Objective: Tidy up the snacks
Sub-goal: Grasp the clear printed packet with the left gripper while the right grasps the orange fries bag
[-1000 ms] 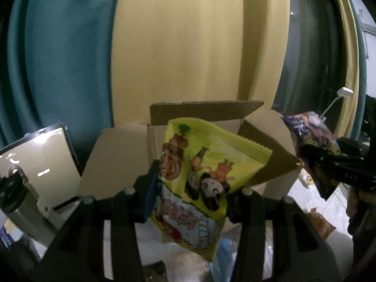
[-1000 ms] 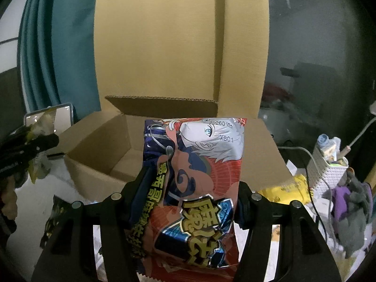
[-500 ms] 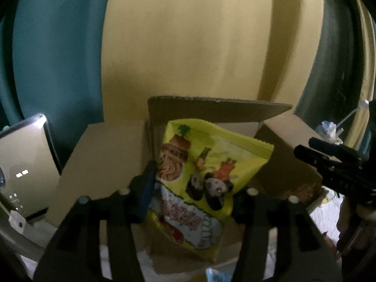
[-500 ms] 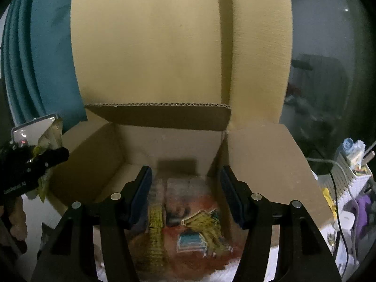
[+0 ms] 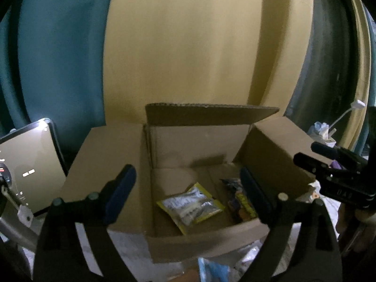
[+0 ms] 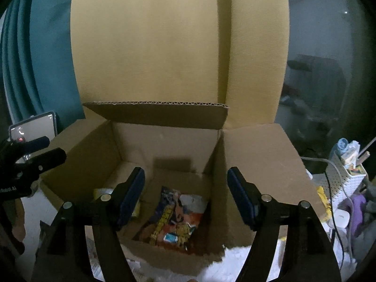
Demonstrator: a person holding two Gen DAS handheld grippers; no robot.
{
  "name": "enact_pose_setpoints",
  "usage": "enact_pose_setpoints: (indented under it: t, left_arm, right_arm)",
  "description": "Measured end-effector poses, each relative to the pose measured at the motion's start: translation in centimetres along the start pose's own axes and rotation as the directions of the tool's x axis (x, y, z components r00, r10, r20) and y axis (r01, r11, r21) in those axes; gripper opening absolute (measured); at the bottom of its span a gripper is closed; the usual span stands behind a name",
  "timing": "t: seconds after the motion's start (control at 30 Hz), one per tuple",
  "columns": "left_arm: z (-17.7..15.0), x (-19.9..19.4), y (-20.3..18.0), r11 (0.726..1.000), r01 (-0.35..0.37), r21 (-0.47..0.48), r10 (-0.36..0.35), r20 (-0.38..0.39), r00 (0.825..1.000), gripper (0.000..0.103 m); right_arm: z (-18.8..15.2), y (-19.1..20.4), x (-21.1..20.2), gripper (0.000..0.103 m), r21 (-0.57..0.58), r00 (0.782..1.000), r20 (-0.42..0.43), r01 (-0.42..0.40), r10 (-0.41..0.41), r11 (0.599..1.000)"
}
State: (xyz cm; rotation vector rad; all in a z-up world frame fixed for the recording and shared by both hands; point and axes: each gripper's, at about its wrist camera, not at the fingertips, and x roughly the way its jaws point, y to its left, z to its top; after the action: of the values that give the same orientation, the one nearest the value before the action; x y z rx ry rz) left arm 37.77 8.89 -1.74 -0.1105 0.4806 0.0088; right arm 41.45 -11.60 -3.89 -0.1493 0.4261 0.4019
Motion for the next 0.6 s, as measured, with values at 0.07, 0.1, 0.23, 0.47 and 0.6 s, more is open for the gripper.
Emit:
enact_pose_setpoints:
  t: [0.07, 0.1, 0.23, 0.47, 0.6]
  left_arm:
    - [-0.3, -1.0, -0.4, 1.000, -0.005, 0.000, 0.005, 0.004, 1.000, 0.091]
    - [-0.6, -1.6, -0.8, 1.000, -0.002, 0.007, 0.002, 0.004, 1.000, 0.091]
    - [-1.7, -3.2, -2.1, 0.999, 0.012, 0.037, -0.012, -0.008, 1.000, 0.091]
    - [-4.5, -5.3, -4.5, 0.996, 0.046, 0.074, -0.043, -0.044, 0.998, 0.091]
    - [-6.2, -5.9, -5.9, 0.993, 0.052, 0.104, -0.044, -0.078, 0.996, 0.091]
  right_arm:
    - [-0.2, -0.1, -1.0, 0.076, 0.002, 1.000, 0.006, 0.005, -0.005, 1.000]
    - [-0.3, -0.2, -1.6, 0.076, 0.004, 1.000, 0.010, 0.007, -0.007, 1.000]
    - [-1.1, -0.6, -3.9, 0.076, 0.016, 1.000, 0.017, 0.013, -0.013, 1.000]
    - [-2.9, -1.1, -7.4, 0.076, 0.004, 0.999, 0.029, 0.020, -0.020, 1.000]
    - [-4.0, -1.8, -8.9, 0.076, 0.000, 0.999, 0.023, 0.030, -0.030, 1.000]
